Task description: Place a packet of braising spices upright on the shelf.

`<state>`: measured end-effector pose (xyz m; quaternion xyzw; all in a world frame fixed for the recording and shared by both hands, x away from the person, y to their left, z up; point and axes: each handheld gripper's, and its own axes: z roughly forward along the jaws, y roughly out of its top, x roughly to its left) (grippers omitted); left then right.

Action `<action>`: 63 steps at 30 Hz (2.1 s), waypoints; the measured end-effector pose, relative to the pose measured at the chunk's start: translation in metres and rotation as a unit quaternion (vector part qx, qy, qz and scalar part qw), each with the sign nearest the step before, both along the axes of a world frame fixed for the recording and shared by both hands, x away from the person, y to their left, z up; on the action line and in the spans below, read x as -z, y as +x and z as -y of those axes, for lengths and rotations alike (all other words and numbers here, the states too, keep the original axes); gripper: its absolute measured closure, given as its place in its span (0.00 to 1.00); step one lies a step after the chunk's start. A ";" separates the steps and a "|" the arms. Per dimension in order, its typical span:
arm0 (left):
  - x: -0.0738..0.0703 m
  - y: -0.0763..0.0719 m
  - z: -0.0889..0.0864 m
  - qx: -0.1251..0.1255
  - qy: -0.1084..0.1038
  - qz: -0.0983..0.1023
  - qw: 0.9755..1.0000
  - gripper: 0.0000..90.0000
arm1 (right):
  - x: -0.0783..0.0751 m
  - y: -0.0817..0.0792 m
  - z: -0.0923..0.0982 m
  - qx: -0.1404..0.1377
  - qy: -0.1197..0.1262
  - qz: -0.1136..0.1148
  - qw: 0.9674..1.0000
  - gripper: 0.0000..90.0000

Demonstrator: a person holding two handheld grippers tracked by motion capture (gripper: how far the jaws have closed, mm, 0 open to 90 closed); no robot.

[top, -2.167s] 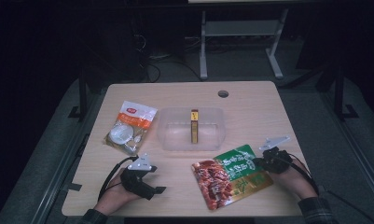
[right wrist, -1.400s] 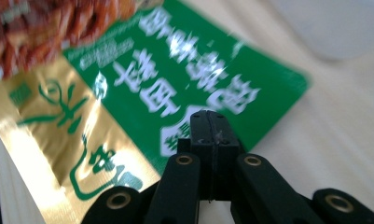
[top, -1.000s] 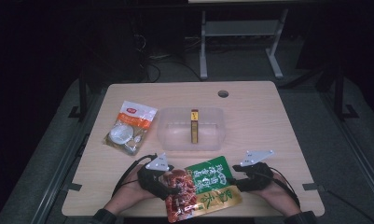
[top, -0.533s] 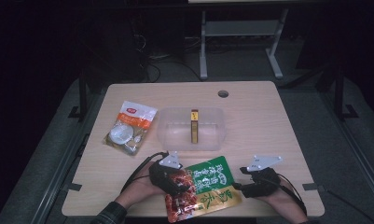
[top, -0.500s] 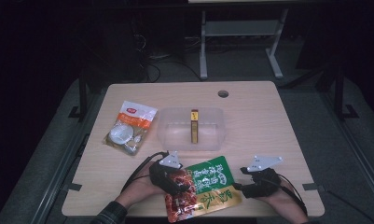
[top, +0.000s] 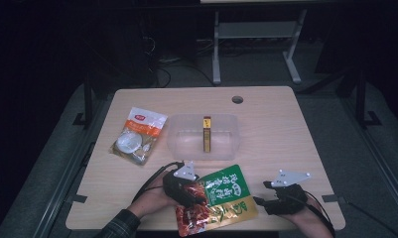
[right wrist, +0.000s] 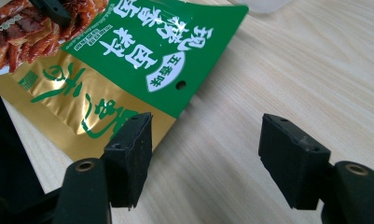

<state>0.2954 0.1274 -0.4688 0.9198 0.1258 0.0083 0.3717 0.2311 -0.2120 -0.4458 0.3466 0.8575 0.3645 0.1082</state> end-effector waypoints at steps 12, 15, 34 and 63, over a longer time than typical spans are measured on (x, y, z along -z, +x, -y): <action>-0.007 -0.008 0.003 0.000 0.024 0.020 1.000 0.80 | -0.002 0.001 -0.004 -0.005 0.006 0.004 1.000 0.38; -0.007 -0.007 0.003 -0.002 0.024 0.021 0.999 0.88 | -0.002 0.001 -0.004 -0.005 0.006 0.003 1.000 0.38; -0.022 0.001 -0.017 -0.048 -0.039 -0.019 0.998 1.00 | -0.006 0.003 0.003 0.003 0.032 0.015 0.999 0.34; -0.070 -0.010 -0.095 -0.189 -0.137 0.039 0.972 1.00 | -0.009 0.044 -0.080 -0.123 0.137 -0.003 0.983 0.26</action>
